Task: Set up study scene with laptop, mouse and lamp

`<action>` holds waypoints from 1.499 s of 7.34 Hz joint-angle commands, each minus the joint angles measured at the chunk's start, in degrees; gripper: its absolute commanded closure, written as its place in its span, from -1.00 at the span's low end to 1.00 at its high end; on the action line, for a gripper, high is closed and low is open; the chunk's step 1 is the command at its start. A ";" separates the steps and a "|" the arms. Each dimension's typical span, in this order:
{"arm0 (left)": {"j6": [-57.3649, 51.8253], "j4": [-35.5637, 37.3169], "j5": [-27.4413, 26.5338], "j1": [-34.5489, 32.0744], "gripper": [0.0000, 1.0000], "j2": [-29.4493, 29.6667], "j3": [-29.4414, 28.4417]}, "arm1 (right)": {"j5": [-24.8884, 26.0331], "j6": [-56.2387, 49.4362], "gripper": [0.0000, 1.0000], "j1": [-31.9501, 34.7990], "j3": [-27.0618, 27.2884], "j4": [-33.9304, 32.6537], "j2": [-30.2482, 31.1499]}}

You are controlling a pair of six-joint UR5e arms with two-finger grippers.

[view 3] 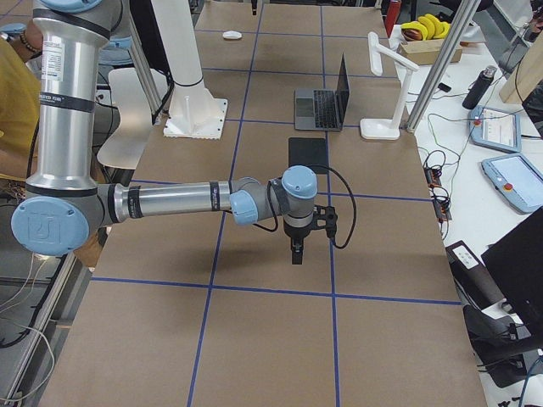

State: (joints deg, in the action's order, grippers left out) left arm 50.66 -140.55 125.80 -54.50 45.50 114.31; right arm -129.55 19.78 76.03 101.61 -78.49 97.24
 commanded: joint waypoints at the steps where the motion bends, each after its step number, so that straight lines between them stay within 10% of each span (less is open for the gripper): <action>1: 1.81 -4.18 -1.08 2.46 -1.00 -1.90 -1.28 | 0.00 0.00 -1.00 0.00 -0.01 0.01 -0.04; 11: 14.64 -11.15 -1.34 18.53 -1.00 -1.39 -6.20 | 0.35 0.00 -1.00 0.00 -0.27 0.36 0.05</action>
State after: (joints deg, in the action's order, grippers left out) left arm 63.71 -151.41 124.63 -38.52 43.76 108.58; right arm -129.28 19.78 76.03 101.40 -78.17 97.30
